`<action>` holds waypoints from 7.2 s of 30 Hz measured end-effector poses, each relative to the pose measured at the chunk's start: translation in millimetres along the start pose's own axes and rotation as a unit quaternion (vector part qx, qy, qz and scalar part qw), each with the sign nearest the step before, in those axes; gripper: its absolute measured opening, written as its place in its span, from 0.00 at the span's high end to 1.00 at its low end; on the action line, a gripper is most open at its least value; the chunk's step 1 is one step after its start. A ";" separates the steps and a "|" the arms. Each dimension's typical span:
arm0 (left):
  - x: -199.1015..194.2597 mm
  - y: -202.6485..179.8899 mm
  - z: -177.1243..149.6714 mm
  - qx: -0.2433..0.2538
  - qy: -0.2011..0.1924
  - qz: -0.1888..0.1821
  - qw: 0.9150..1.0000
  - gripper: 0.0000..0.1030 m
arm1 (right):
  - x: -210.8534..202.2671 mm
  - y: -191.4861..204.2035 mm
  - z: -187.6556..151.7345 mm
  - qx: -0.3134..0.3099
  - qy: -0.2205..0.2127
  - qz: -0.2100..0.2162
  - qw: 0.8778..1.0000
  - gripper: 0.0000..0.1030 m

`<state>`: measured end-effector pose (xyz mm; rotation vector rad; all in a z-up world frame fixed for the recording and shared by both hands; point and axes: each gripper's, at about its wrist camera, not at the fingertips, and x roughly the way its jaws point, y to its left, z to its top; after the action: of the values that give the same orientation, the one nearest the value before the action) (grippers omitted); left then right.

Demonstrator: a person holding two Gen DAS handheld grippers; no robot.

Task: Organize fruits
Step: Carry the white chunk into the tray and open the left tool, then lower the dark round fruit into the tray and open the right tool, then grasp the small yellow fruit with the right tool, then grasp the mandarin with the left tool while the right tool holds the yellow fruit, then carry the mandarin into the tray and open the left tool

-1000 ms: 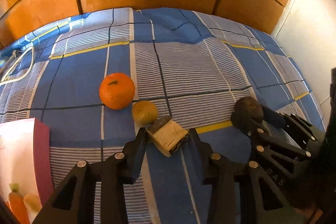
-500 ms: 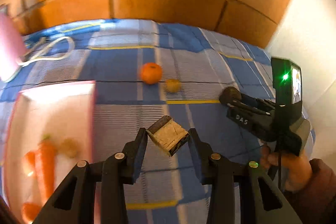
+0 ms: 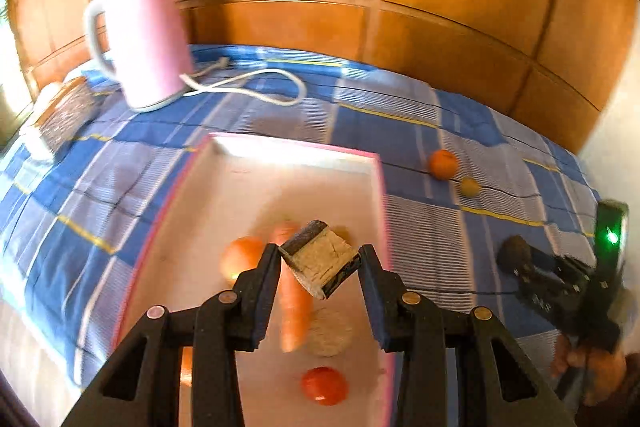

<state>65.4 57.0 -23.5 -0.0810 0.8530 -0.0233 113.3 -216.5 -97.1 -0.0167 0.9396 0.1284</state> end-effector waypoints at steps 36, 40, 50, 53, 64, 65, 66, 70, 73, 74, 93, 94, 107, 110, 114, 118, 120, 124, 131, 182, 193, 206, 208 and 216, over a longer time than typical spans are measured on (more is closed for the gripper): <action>-40.4 84.0 -41.1 -0.096 -0.040 0.075 0.992 0.24 | -39.4 175.3 20.8 -0.137 0.017 0.199 0.970 0.57; -42.6 85.8 -41.0 -0.098 -0.042 0.076 0.991 0.24 | -31.8 196.4 20.2 -0.140 0.033 0.219 0.965 0.56; -45.4 84.6 -42.5 -0.098 -0.047 0.074 0.991 0.24 | -30.7 201.8 8.2 -0.119 0.046 0.246 0.961 0.52; -47.4 83.3 -42.0 -0.098 -0.049 0.073 0.991 0.25 | -36.4 195.0 8.0 -0.105 0.037 0.247 0.962 0.51; -53.9 64.6 -41.1 -0.077 -0.055 0.063 0.993 0.24 | -38.6 142.7 7.6 -0.042 0.018 0.193 0.980 0.51; -54.1 61.4 -40.8 -0.073 -0.055 0.062 0.994 0.24 | -37.6 137.5 7.5 -0.037 0.019 0.189 0.981 0.51; -53.9 60.1 -40.6 -0.072 -0.054 0.061 0.994 0.24 | -36.8 132.0 7.2 -0.031 0.018 0.183 0.982 0.51; -52.5 50.9 -39.5 -0.060 -0.051 0.058 0.995 0.24 | -34.6 110.8 6.0 -0.008 0.017 0.169 0.985 0.51; -51.6 43.8 -37.8 -0.051 -0.050 0.054 0.996 0.24 | -33.5 98.5 4.0 0.005 0.015 0.160 0.987 0.51; -51.5 40.6 -37.3 -0.047 -0.051 0.053 0.996 0.24 | -32.5 92.6 3.5 0.013 0.015 0.157 0.987 0.51; -30.4 -15.1 -25.1 0.013 -0.027 0.006 1.000 0.25 | -22.4 18.8 6.8 0.082 -0.005 0.080 0.993 0.51; -28.1 -16.8 -23.8 0.013 -0.024 0.003 1.000 0.25 | -20.5 13.8 8.8 0.083 -0.007 0.071 0.994 0.51; -8.8 -40.5 -7.5 0.028 -0.008 -0.035 0.999 0.25 | 15.4 0.5 49.5 0.048 -0.016 0.032 0.998 0.51; -4.5 -46.0 -1.6 0.035 -0.008 -0.041 0.999 0.25 | 30.1 6.6 61.6 0.029 -0.014 0.020 0.999 0.51; 3.2 -50.5 3.6 0.037 0.000 -0.047 0.998 0.25 | 52.6 16.9 76.8 0.014 -0.005 0.013 1.000 0.51; 13.2 -58.1 9.8 0.043 0.009 -0.053 0.998 0.26 | 62.0 29.8 75.7 -0.031 -0.008 -0.025 0.999 0.75; 19.0 -60.8 13.5 0.043 0.014 -0.057 0.997 0.27 | 58.0 26.7 70.9 -0.032 -0.008 -0.031 0.999 0.75; 35.1 -72.0 26.3 0.046 0.027 -0.070 0.996 0.30 | 43.0 1.7 55.8 0.002 -0.008 -0.047 0.999 0.75; 69.1 -96.2 49.7 0.049 0.052 -0.089 0.993 0.30 | 26.6 -31.9 34.3 0.023 -0.013 -0.064 0.998 0.75; 61.6 -127.5 16.9 0.075 0.053 -0.077 0.993 0.63 | 25.9 -34.5 28.1 0.020 -0.021 -0.059 0.998 0.75; 1.8 -102.1 7.2 0.067 -0.006 -0.076 0.995 0.63 | 22.0 -27.8 25.3 -0.006 -0.013 -0.069 0.998 0.75; -29.4 -22.0 -4.0 0.002 -0.042 -0.011 0.999 0.63 | -3.9 16.8 -9.8 -0.033 -0.022 -0.017 0.999 0.75; -30.0 -11.4 -8.3 -0.004 -0.044 0.001 0.999 0.63 | -4.4 23.1 -12.7 -0.040 -0.025 -0.018 0.999 0.75; -27.1 39.0 -26.5 -0.044 -0.040 0.046 0.997 0.63 | -3.4 25.1 -14.8 -0.043 -0.029 -0.023 0.998 0.75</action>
<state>27.2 95.7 -23.7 -0.1244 0.7760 0.1033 96.4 -193.0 -102.0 -0.1142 0.8753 0.1257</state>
